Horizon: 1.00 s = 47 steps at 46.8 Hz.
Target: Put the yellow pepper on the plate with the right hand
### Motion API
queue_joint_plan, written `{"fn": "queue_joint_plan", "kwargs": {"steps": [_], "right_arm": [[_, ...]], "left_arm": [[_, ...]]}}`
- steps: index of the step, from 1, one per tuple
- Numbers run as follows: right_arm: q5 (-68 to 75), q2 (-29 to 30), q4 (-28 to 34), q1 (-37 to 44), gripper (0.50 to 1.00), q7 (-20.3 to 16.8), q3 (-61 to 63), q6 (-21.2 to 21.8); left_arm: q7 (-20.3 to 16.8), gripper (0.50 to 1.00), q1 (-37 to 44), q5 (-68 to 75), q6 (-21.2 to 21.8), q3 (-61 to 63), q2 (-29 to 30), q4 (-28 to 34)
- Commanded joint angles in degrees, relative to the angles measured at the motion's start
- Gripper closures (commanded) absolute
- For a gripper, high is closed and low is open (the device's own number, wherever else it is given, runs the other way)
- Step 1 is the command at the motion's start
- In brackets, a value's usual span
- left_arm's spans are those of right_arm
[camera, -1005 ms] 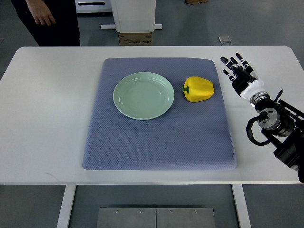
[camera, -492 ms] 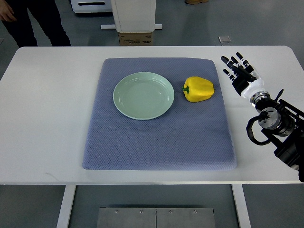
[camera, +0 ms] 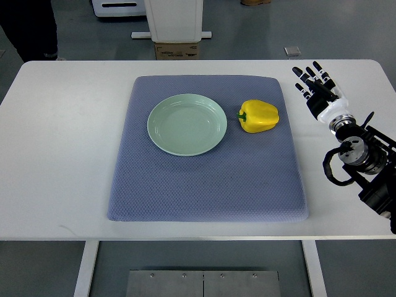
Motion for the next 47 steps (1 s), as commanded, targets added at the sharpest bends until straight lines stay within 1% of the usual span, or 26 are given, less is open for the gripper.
{"fn": "queue_joint_plan", "kwargs": {"steps": [1, 5, 10, 11, 17, 26, 28, 30, 33, 36, 38, 42, 47], "right_arm": [[0.0, -0.1, 0.0, 0.2, 0.5, 0.4, 0.0, 0.0], [0.0, 0.1, 0.0, 1.0, 0.5, 2.3, 0.1, 0.0], [0.1, 0.2, -0.6, 0.3, 0.5, 8.0, 0.9, -0.3], [0.1, 0.2, -0.9, 0.2, 0.5, 8.7, 0.9, -0.8], [0.0, 0.4, -4.7, 0.3, 0.5, 9.2, 0.5, -0.7], [-2.8, 0.4, -3.9, 1.2, 0.5, 9.7, -0.1, 0.5], [-3.5, 0.2, -3.5, 1.1, 0.5, 9.4, -0.2, 2.5], [-4.0, 0.1, -3.5, 1.0, 0.5, 9.2, -0.2, 6.0], [-4.1, 0.1, -3.3, 0.6, 0.5, 9.8, -0.2, 10.9], [-4.2, 0.0, -3.1, 0.5, 0.5, 10.3, -0.3, 14.2], [-4.5, -0.1, -3.1, 0.6, 0.5, 10.9, -0.4, 15.6], [-8.4, -0.8, -2.1, 1.0, 0.5, 11.0, -1.1, 17.2], [-16.9, -3.8, 1.6, 1.9, 0.5, 11.1, -3.4, 18.2]], "left_arm": [[0.0, 0.5, 0.0, 0.0, 0.0, 0.0, 0.0, 0.0], [0.0, 0.5, 0.0, 0.0, 0.0, 0.0, 0.0, 0.0], [0.0, 0.5, 0.0, 0.0, 0.0, 0.0, 0.0, 0.0], [0.0, 0.5, 0.0, 0.0, 0.0, 0.0, 0.0, 0.0], [0.0, 0.5, 0.0, 0.0, 0.0, 0.0, 0.0, 0.0], [0.0, 0.5, 0.0, 0.0, 0.0, 0.0, 0.0, 0.0], [0.0, 0.5, 0.0, 0.0, 0.0, 0.0, 0.0, -0.1], [0.0, 0.5, 0.0, 0.0, 0.0, 0.0, 0.0, 0.0], [0.0, 0.5, 0.0, 0.0, 0.0, 0.0, 0.0, -0.1], [0.0, 0.5, 0.0, 0.0, 0.0, 0.0, 0.0, 0.0], [0.0, 0.5, 0.0, 0.0, 0.0, 0.0, 0.0, 0.0], [0.0, 0.5, 0.0, 0.0, 0.0, 0.0, 0.0, 0.0], [0.0, 0.5, 0.0, 0.0, 0.0, 0.0, 0.0, 0.0]]}}
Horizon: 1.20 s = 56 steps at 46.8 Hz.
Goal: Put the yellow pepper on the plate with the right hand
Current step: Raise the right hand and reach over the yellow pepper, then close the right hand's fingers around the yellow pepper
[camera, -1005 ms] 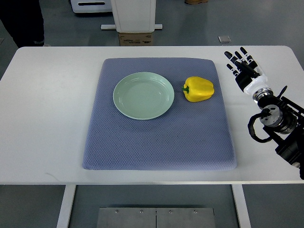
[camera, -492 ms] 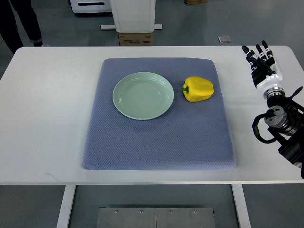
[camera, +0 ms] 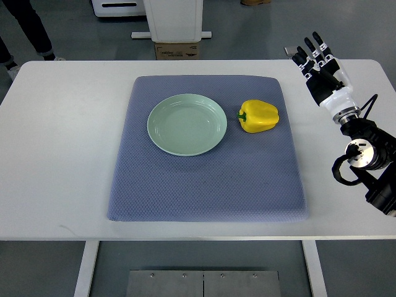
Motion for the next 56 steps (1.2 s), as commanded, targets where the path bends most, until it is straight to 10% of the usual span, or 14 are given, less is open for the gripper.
{"fn": "queue_joint_plan", "kwargs": {"steps": [1, 22, 43, 56], "right_arm": [[-6.3, -2.1, 3.0, 1.1, 0.5, 0.0, -1.8, 0.4], [-24.1, -8.0, 5.3, 18.6, 0.532, 5.2, -27.6, -0.9], [-29.1, -3.8, 5.0, 30.6, 0.513, 5.2, -62.5, -16.9], [-28.4, 0.8, 2.7, 30.2, 0.507, 3.7, -66.9, -19.1]], "left_arm": [[0.0, 0.5, 0.0, 0.0, 0.0, 0.0, 0.0, 0.0], [0.0, 0.5, 0.0, 0.0, 0.0, 0.0, 0.0, 0.0], [0.0, 0.5, 0.0, 0.0, 0.0, 0.0, 0.0, 0.0], [0.0, 0.5, 0.0, 0.0, 0.0, 0.0, 0.0, 0.0]]}}
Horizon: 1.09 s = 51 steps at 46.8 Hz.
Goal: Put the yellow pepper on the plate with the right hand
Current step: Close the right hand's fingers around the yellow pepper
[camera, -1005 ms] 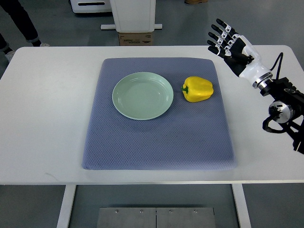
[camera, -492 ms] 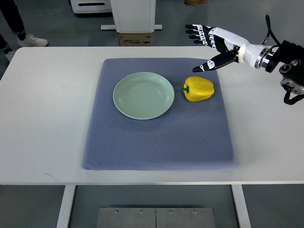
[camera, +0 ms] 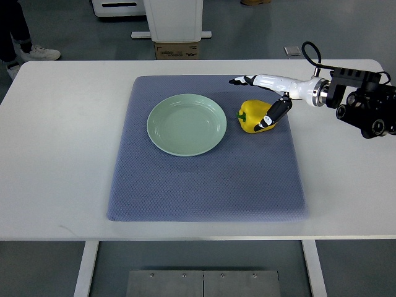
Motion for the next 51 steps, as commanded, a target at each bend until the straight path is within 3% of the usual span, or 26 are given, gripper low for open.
{"fn": "queue_joint_plan", "kwargs": {"steps": [1, 19, 34, 43, 49, 51], "right_arm": [[0.1, 1.2, -0.9, -0.5, 0.507, -1.4, 0.0, -0.1], [0.1, 4.7, -8.4, -3.8, 0.507, -4.5, -1.6, 0.0], [0.1, 4.7, -9.2, -4.5, 0.525, -4.5, -2.3, 0.0], [0.1, 5.1, -9.6, -4.6, 0.705, -4.5, -2.4, 0.0], [0.0, 5.5, -10.5, -5.2, 0.971, -4.2, -2.4, -0.1], [0.0, 5.7, -10.7, -5.3, 1.0, -4.2, -2.4, -0.1]], "left_arm": [[0.0, 0.5, 0.0, 0.0, 0.0, -0.1, 0.0, 0.0], [0.0, 0.5, 0.0, 0.0, 0.0, 0.0, 0.0, 0.0], [0.0, 0.5, 0.0, 0.0, 0.0, -0.1, 0.0, 0.0], [0.0, 0.5, 0.0, 0.0, 0.0, 0.0, 0.0, -0.1], [0.0, 0.5, 0.0, 0.0, 0.1, 0.0, 0.0, 0.0], [0.0, 0.5, 0.0, 0.0, 0.0, 0.0, 0.0, 0.0]]}}
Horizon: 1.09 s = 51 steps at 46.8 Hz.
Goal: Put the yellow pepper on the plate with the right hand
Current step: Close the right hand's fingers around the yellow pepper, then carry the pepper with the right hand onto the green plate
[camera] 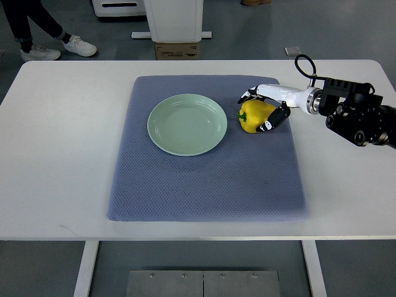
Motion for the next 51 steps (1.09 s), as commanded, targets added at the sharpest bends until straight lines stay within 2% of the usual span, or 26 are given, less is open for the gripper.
{"fn": "queue_joint_plan", "kwargs": {"steps": [1, 8, 26, 36, 51], "right_arm": [[0.0, 0.3, -0.6, -0.1, 1.0, 0.1, 0.0, -0.1], [0.0, 1.2, -2.4, -0.2, 1.0, 0.1, 0.0, -0.2], [0.0, 1.0, -2.2, 0.6, 1.0, 0.6, 0.3, -0.1], [0.4, 1.4, -1.6, 4.0, 1.0, 1.5, 0.8, 0.9], [3.1, 7.8, -1.6, 5.9, 1.0, 1.4, 0.8, 2.7]], "left_arm": [[0.0, 0.5, 0.0, 0.0, 0.1, 0.0, 0.0, 0.0], [0.0, 0.5, 0.0, 0.0, 0.0, 0.0, 0.0, 0.0], [0.0, 0.5, 0.0, 0.0, 0.0, 0.0, 0.0, 0.0], [0.0, 0.5, 0.0, 0.0, 0.0, 0.0, 0.0, -0.1], [0.0, 0.5, 0.0, 0.0, 0.0, 0.0, 0.0, 0.0]]}}
